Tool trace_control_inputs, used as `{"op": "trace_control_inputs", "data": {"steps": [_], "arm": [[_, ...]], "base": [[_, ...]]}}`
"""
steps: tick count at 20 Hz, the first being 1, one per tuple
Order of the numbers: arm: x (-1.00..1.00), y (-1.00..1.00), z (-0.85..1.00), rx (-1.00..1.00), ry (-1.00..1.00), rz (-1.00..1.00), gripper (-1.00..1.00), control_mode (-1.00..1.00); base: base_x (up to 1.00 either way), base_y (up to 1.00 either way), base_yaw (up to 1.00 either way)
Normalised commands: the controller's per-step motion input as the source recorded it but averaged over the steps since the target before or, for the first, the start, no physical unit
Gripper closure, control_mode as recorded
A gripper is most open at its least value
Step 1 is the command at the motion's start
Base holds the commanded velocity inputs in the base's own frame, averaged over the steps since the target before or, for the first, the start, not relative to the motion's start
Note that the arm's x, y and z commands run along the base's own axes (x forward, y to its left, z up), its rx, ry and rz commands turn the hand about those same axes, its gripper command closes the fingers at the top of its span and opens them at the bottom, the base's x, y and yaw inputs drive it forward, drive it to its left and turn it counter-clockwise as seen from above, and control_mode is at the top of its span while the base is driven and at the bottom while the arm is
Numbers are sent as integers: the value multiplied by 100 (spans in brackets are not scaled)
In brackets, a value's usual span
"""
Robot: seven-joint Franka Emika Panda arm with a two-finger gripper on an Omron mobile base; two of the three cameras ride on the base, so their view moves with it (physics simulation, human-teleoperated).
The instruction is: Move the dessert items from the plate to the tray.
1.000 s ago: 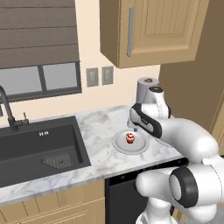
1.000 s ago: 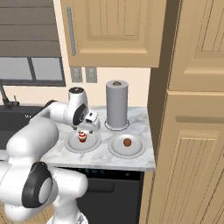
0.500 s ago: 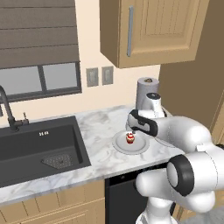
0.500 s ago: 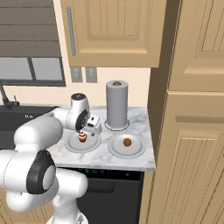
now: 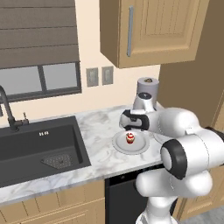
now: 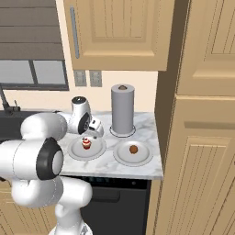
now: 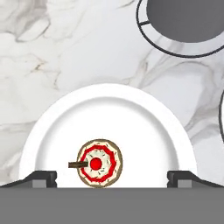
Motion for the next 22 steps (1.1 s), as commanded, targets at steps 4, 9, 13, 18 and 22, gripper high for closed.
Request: {"op": "trace_control_inputs", "data": {"steps": [4,9,13,18,22], "arm": [[11,8,-18,0,11,0,-100,-100],[0,8,-27,0,12,-1,-100,-100],[0,4,-16,0,3,-3,-100,-100],[0,3,-23,0,1,-3,-100,-100],[0,1,-34,0,2,-2,-100,-100]], "base": [[0,0,0],[0,0,0],[0,0,0],[0,0,0],[0,0,0]]}}
